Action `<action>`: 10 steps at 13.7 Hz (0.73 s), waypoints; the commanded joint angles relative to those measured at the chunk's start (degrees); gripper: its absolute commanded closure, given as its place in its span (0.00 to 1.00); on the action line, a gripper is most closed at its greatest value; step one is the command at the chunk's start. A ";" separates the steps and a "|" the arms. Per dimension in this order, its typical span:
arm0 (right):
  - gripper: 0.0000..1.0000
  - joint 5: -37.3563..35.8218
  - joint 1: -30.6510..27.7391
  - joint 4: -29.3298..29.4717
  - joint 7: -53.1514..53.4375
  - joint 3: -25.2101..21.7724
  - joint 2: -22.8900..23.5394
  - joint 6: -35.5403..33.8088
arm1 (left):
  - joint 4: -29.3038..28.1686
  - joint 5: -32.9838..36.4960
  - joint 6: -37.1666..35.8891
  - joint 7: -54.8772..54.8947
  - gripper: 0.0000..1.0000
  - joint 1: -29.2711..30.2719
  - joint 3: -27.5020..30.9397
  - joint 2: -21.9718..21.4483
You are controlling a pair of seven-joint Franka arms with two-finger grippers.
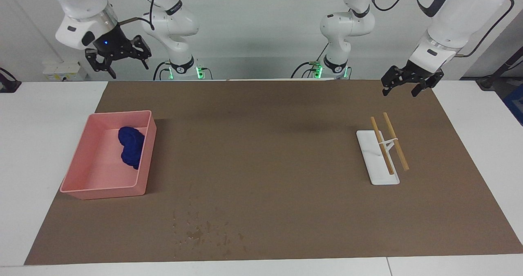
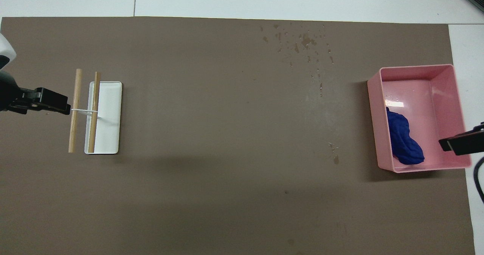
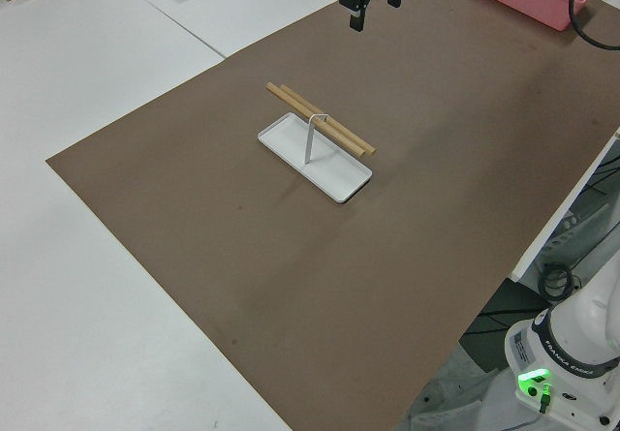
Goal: Wipe water with towel using both arms
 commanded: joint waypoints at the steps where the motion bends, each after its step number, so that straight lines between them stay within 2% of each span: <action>1: 0.00 -1.87 1.54 0.70 3.98 1.46 -0.54 0.51 | -1.52 -0.21 0.96 -0.45 0.00 0.62 -0.24 -1.22; 5: 0.00 -3.91 2.69 -1.43 14.53 -0.03 -0.56 0.96 | -1.52 -0.21 0.96 -0.45 0.00 0.62 -0.33 -1.31; 8: 0.00 -4.35 1.73 -3.35 14.72 -0.03 2.25 4.03 | -1.52 -0.21 0.96 -0.45 0.00 0.62 -0.33 -1.31; 10: 0.00 -5.31 3.65 -5.64 15.08 0.41 2.78 6.66 | -1.52 -0.21 0.96 -0.45 0.00 0.62 -0.33 -1.31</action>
